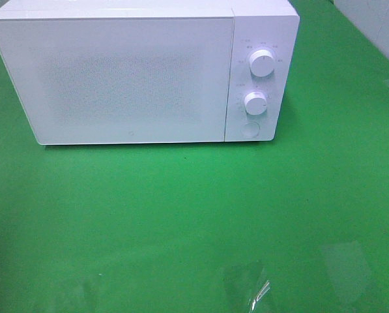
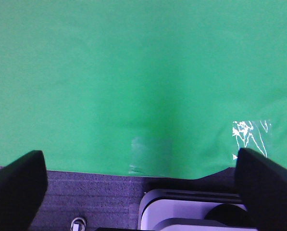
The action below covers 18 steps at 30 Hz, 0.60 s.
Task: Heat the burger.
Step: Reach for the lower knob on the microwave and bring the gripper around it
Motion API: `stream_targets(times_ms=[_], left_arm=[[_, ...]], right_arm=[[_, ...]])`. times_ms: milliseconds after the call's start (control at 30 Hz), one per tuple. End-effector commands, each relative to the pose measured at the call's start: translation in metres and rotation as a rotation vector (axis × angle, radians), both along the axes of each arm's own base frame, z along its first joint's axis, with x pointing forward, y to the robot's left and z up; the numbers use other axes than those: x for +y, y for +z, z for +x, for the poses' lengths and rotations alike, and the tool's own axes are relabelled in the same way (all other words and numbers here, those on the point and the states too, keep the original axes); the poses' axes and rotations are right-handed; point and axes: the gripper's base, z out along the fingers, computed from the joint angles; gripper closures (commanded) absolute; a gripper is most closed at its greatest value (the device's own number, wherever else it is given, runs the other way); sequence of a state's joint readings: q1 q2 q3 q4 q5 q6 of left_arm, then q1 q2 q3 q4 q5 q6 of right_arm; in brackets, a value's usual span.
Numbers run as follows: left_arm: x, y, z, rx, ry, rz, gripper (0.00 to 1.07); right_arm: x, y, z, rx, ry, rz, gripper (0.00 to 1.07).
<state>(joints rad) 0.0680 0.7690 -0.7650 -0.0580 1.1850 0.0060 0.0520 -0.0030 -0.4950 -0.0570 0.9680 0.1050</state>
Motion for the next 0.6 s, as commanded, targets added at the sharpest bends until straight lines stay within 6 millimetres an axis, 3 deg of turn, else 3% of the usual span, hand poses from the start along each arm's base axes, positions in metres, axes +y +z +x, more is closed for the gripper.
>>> stream_targets(times_ms=[33,67,300,600], left_arm=[[-0.001,-0.006,-0.016,-0.054,-0.012,0.015,0.08],[-0.001,-0.013,-0.028,-0.09,-0.017,0.021,0.08],[-0.004,-0.036,-0.06,-0.241,-0.012,0.032,0.08],[-0.006,-0.028,-0.094,-0.468,-0.015,0.049,0.08]], right_arm=[[0.0,0.0,-0.004,-0.033,0.002,-0.004,0.31],[0.0,0.0,-0.004,-0.033,0.002,-0.004,0.31],[0.0,0.0,-0.004,-0.033,0.002,-0.004,0.31],[0.0,0.0,-0.004,-0.033,0.002,-0.004,0.31]])
